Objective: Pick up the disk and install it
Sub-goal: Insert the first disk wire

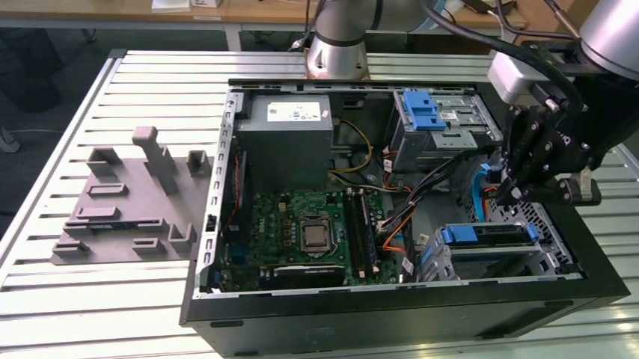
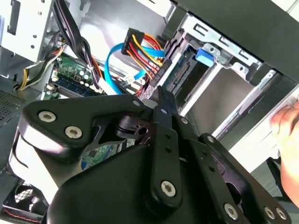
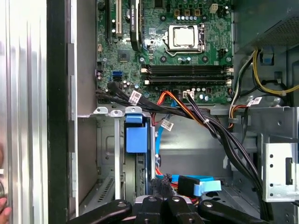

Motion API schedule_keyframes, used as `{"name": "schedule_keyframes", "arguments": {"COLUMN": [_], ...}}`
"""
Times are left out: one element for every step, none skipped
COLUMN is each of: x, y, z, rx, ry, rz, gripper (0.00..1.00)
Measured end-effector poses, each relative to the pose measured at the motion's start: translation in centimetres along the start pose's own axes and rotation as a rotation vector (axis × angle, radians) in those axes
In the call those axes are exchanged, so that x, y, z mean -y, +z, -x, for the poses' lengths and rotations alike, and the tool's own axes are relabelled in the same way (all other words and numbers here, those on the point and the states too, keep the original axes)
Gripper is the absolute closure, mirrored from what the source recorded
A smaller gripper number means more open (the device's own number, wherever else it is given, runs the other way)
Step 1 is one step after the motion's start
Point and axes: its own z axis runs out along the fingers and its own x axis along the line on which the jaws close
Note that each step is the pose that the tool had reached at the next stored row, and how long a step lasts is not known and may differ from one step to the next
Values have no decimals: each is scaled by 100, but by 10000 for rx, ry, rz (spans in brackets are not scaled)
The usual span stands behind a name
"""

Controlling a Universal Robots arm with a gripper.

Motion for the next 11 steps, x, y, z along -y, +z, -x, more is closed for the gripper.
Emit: {"name": "schedule_keyframes", "arguments": {"x": [6, 12, 17, 24, 32, 41, 51, 55, 54, 54, 55], "y": [0, 1, 0, 0, 0, 0, 0, 0, 1, 1, 1], "z": [12, 24, 36, 47, 56, 62, 64, 65, 65, 65, 66], "rx": [0, 1, 1, 0, 1, 1, -3, -8, -12, -21, -35], "ry": [1, 2, 2, 3, 3, 3, 3, 2, 4, 5, 5], "rz": [0, 0, 0, 0, 0, 0, 0, -1, -1, -1, -4], "gripper": [89, 89, 89, 89, 89, 89, 83, 83, 76, 76, 76]}}
